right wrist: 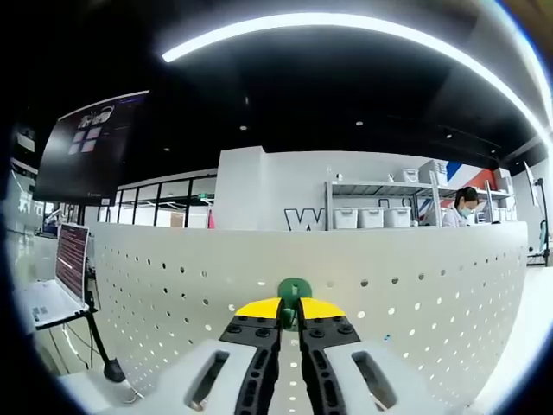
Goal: Insert the hook assembly into the mounting plate slot until the hook locks in place.
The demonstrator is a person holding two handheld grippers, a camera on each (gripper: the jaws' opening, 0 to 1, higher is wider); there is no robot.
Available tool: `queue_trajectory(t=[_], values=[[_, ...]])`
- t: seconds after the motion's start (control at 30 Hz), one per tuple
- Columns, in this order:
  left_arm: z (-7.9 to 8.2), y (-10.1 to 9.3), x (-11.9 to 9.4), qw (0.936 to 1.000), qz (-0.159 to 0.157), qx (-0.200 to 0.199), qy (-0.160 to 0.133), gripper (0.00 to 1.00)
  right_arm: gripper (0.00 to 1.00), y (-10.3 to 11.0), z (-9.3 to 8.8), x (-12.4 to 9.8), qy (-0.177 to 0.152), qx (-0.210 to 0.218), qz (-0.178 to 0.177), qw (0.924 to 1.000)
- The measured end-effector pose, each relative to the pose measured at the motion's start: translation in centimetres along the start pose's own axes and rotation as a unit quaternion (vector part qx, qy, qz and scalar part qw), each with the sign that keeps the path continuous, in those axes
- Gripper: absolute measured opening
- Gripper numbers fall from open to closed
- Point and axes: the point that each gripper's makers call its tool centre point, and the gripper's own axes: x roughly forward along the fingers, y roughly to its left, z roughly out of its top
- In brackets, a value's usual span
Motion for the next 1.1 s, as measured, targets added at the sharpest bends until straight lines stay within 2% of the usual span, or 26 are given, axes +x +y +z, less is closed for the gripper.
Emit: queue_trajectory(t=[0.27, 0.47, 0.63, 1.1], values=[[0.1, 0.0, -0.2, 1.0, 0.002, 0.0, -0.002, 0.52, 0.07, 0.3, 0.0, -0.3, 0.001, -0.001, 0.001, 1.0], [0.2, 0.1, -0.4, 1.0, 0.003, 0.0, -0.004, 0.52, 0.14, 0.1, -0.2, -0.5, 0.008, 0.0, -0.005, 1.0], [0.3, 0.1, -0.5, 1.0, 0.003, 0.001, -0.005, 0.52, 0.17, 0.1, -0.5, -0.7, 0.014, -0.001, -0.006, 0.9999], [0.6, -0.3, -0.7, 0.9999, 0.001, 0.005, -0.009, 0.51, 0.22, -0.2, -0.1, -2.4, 0.012, -0.001, -0.002, 0.9999]])
